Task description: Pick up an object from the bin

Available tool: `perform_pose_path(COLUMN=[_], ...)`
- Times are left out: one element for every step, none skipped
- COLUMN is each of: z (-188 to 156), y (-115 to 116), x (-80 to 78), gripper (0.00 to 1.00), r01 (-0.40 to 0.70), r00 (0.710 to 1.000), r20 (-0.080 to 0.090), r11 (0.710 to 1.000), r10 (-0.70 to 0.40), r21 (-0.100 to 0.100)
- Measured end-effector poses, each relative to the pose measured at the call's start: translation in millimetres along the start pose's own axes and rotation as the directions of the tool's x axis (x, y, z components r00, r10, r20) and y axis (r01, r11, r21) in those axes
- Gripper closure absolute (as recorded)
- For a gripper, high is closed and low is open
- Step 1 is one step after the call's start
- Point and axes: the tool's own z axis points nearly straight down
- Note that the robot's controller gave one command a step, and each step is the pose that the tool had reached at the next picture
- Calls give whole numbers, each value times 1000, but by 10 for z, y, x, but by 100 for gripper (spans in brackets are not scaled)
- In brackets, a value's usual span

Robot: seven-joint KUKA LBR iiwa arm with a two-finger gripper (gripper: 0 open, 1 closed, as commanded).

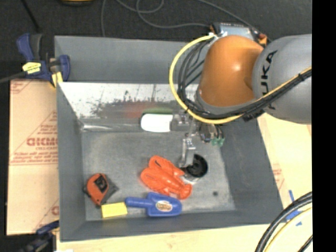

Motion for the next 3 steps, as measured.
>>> perform_pose_path(z=[-49,216,719], y=[1,-125,-165], x=[-13,347,412], gripper=[0,0,0], r01=[-1,60,85], r00=[1000,998,996], r20=[8,12,10], r11=[1000,998,996], r10=[1,-60,-85], r21=[-1,1,1])
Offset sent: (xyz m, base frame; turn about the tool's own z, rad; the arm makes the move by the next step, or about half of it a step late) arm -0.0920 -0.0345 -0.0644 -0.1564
